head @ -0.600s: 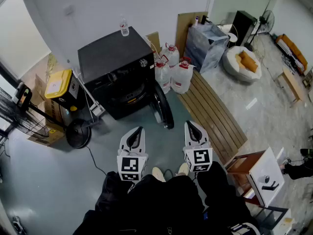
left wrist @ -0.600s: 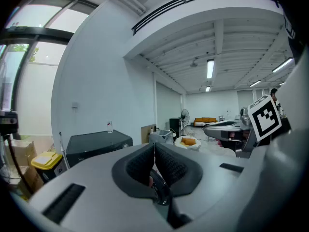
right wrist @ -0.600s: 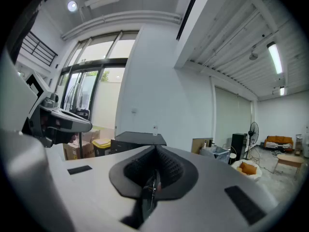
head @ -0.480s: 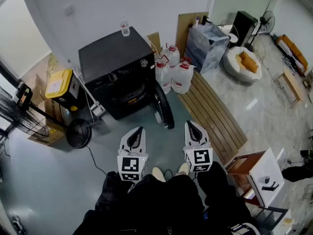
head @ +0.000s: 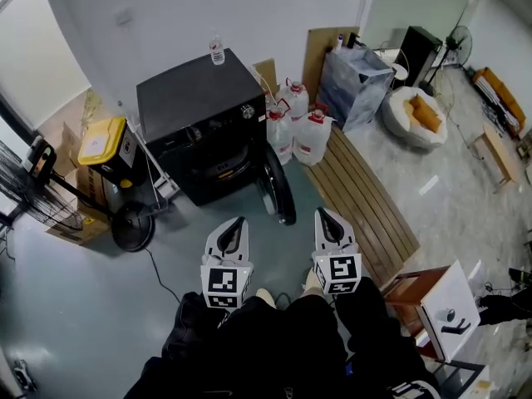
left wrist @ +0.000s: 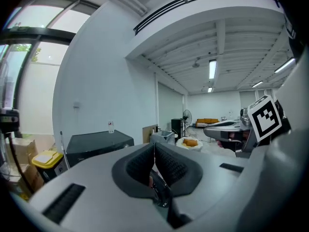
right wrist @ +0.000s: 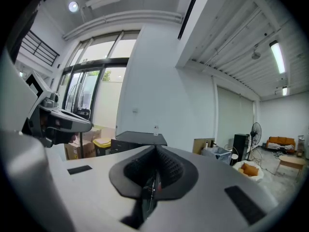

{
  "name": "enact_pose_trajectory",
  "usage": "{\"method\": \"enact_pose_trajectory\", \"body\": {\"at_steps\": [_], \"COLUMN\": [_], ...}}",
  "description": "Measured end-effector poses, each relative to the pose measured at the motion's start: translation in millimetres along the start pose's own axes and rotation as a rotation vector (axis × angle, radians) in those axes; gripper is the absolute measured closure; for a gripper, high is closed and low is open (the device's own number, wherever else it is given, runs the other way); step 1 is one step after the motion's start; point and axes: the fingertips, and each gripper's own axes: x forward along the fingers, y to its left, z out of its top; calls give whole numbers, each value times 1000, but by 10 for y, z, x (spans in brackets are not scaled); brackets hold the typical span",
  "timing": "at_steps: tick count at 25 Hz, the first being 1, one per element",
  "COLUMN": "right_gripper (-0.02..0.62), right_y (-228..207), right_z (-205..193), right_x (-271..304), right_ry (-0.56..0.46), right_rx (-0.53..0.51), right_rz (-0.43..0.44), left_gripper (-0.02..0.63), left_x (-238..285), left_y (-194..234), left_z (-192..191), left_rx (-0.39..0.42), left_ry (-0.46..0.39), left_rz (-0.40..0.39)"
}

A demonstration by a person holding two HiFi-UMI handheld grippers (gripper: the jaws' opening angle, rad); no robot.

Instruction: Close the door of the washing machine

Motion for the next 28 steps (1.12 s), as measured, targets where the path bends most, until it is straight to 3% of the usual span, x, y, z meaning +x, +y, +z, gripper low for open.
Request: {"method": "enact_pose_trajectory", "body": {"at_steps": [11, 17, 28], "right_gripper": [578, 578, 578], "right_y": [-489, -716, -668], "right_z": [-171, -423, -1357], "right_x": [655, 1291, 1921], "right_ry": [33, 92, 224], "right_rx": [2, 4, 3], "right_rz": [105, 257, 550], "left_gripper": [580, 580, 580], "left_x": [711, 1169, 1769], "left_y": [-39, -2, -38], "left_z": [-50, -247, -908], "left_rx": [-45, -112, -203], "left_ry": [43, 125, 242], "left_rz": [92, 222, 428]}}
